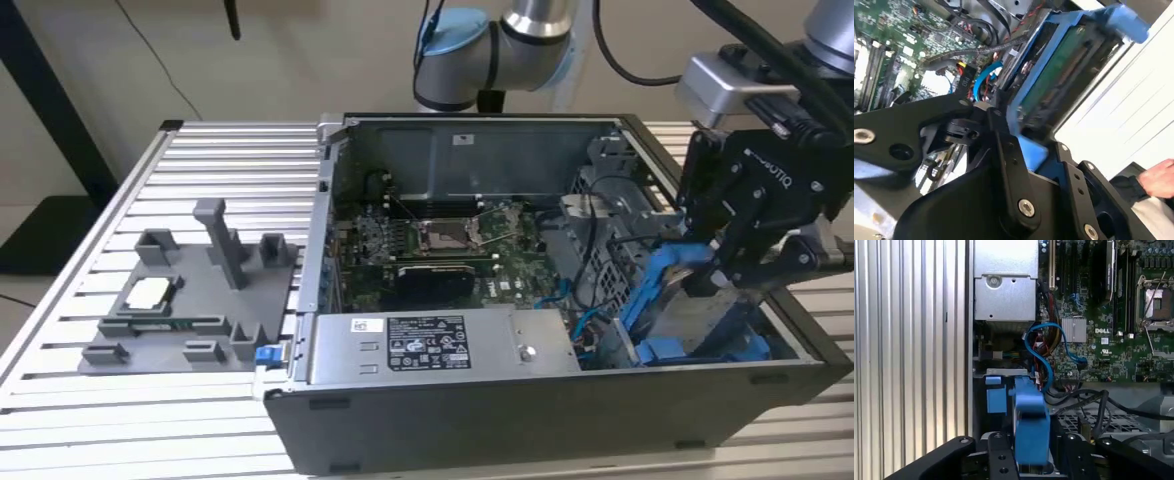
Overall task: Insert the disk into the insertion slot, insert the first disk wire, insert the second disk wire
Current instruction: 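Insert the disk into the insertion slot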
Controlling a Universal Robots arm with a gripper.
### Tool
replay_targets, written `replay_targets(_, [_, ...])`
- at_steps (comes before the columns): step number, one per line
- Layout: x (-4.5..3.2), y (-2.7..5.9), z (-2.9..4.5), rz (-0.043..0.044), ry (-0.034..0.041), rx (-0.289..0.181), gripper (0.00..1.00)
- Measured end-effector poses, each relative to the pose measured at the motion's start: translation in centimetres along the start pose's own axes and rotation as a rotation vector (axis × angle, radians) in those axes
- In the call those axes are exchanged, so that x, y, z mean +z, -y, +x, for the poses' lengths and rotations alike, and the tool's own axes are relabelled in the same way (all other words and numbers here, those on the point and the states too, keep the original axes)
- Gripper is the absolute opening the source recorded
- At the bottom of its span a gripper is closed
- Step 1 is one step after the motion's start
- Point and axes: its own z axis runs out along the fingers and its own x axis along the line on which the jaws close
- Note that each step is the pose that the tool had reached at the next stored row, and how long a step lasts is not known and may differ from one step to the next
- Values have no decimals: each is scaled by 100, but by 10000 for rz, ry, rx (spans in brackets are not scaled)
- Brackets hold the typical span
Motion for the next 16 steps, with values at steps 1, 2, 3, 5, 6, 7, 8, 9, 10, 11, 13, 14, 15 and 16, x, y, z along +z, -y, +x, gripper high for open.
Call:
replay_targets(1, [0, 0, 0, 0, 72, -2, 34])
replay_targets(2, [0, 0, 0, 0, 82, -2, 34])
replay_targets(3, [0, -1, 0, 0, 83, -2, 34])
replay_targets(5, [-3, -1, 0, 0, 83, -2, 27])
replay_targets(6, [-19, -2, -1, -5, 82, -1, 27])
replay_targets(7, [-55, -4, -3, -17, 83, 1, 27])
replay_targets(8, [-92, -5, -5, -25, 84, 1, 27])
replay_targets(9, [-132, -6, -8, -28, 83, 1, 27])
replay_targets(10, [-151, -7, -10, -29, 88, 1, 27])
replay_targets(11, [-152, -7, -15, -30, 144, -1, 27])
replay_targets(13, [-151, -7, -37, -33, 458, -14, 27])
replay_targets(14, [-150, -7, -55, -33, 574, -20, 27])
replay_targets(15, [-145, -8, -75, -34, 702, -24, 27])
replay_targets(16, [-139, -8, -94, -36, 807, -28, 27])
